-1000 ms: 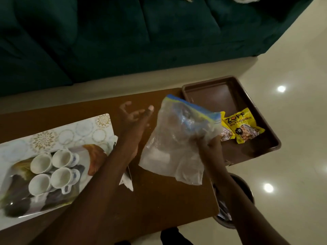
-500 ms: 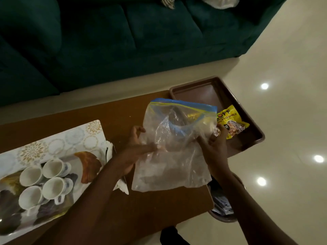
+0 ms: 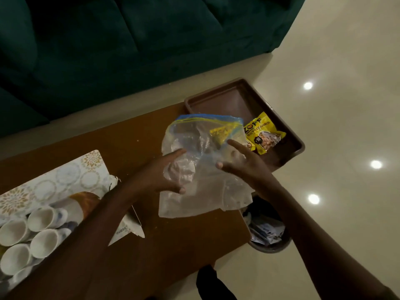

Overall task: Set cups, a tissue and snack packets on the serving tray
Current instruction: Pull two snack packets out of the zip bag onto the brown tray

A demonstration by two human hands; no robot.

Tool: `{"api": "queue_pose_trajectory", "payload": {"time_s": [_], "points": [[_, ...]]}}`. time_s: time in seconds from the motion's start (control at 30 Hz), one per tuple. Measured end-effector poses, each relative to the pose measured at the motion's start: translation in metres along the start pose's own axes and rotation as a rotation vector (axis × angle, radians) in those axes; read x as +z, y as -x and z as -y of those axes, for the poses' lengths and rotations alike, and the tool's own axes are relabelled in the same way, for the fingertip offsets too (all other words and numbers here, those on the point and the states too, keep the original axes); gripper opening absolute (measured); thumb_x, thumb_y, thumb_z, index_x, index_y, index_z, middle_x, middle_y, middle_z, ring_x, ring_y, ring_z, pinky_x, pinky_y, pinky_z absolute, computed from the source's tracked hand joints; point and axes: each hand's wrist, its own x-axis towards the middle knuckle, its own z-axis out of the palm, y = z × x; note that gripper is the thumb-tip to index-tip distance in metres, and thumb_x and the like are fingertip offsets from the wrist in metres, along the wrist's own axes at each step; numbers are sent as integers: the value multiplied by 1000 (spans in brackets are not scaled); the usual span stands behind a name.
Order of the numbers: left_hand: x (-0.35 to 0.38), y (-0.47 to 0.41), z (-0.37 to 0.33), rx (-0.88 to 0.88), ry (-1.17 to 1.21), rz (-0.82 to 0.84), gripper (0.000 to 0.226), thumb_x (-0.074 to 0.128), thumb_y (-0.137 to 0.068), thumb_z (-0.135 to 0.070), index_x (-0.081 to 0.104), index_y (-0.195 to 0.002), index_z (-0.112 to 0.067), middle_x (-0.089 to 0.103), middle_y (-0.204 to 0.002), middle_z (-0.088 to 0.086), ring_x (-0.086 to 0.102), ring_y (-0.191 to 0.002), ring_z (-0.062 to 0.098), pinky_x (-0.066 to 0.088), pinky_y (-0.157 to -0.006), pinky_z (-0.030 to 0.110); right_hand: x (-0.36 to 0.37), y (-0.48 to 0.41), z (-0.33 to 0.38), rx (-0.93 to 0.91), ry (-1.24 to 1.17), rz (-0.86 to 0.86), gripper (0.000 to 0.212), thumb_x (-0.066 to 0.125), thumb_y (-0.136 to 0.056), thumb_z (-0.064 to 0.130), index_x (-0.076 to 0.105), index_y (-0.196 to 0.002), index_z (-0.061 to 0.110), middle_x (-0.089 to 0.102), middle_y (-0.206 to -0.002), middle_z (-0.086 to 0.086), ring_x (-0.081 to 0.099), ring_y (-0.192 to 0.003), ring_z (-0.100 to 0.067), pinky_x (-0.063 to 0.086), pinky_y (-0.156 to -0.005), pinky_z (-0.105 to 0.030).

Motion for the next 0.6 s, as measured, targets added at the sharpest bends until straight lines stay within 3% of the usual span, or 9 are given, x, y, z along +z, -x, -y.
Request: {"api": "queue_pose_trajectory", "payload": {"time_s": [0.07, 0.1, 0.13, 0.2, 0.27, 0.37, 0.43, 0.53, 0.6], "points": [[8, -5, -1, -79, -103, -81, 93, 86, -64, -10, 40, -143, -28, 47, -142, 0, 47, -121, 14, 43, -88, 24, -1, 3, 0, -1, 215, 136, 121, 86, -42, 59, 28, -146, 35, 36, -139, 3, 33, -120, -8, 36, -94, -26], [12, -8, -1, -96, -118, -174, 79, 84, -64, -7, 50, -133, -24, 55, -131, 3, 53, -113, 17, 46, -79, 26, -1, 4, -3, -24, 370, 163, 122, 89, -43, 54, 26, -146, 31, 35, -131, 3, 33, -116, -9, 34, -92, -24], [14, -10, -1, -100, -127, -278, 60, 84, -64, -7, 60, -117, -22, 62, -115, 4, 58, -103, 21, 46, -69, 26, -1, 4, -7, -61, 510, 164, 114, 90, -49, 47, 31, -144, 25, 39, -126, 1, 38, -113, -13, 34, -88, -22], [17, -13, 0, -75, -228, -456, 32, 85, -62, -11, 63, -82, -23, 56, -89, -1, 59, -90, 26, 37, -60, 27, -4, 5, -13, -174, 682, 32, 72, 85, -64, 34, 56, -127, 13, 54, -116, -9, 50, -109, -25, 36, -80, -23], [17, -11, 5, 24, -455, -570, 37, 87, -59, -21, 51, -63, -26, 43, -83, -5, 47, -84, 21, 31, -63, 29, -12, 4, -15, -294, 723, -140, 40, 80, -69, 31, 72, -102, 11, 60, -110, -11, 53, -107, -30, 39, -84, -31], [20, -7, 8, 122, -538, -611, 43, 85, -62, -23, 42, -55, -24, 42, -90, -4, 45, -88, 21, 41, -63, 37, -26, 1, -11, -329, 568, -166, 32, 82, -67, 27, 74, -92, 9, 62, -116, -6, 53, -111, -24, 42, -88, -34], [21, -9, 5, 158, -423, -573, 50, 83, -65, -12, 37, -52, -23, 52, -100, 2, 54, -95, 26, 49, -66, 42, -29, 0, -5, -268, 375, -136, 22, 78, -70, 17, 73, -87, 4, 72, -93, -10, 67, -87, -26, 53, -73, -39], [22, -13, -1, 227, -310, -556, 46, 79, -66, 0, 38, -49, -13, 58, -123, 4, 46, -126, 21, 47, -85, 33, -24, -1, -1, -238, 194, -271, 19, 65, -73, 18, 65, -76, 0, 68, -70, -16, 64, -66, -32, 50, -57, -41], [22, -15, -6, 178, -188, -518, 38, 74, -71, 2, 42, -50, -6, 65, -110, -2, 55, -116, 16, 46, -77, 28, -19, -2, 1, -234, 70, -363, 19, 60, -74, 18, 63, -83, 2, 66, -75, -12, 64, -69, -29, 52, -59, -38]]}}
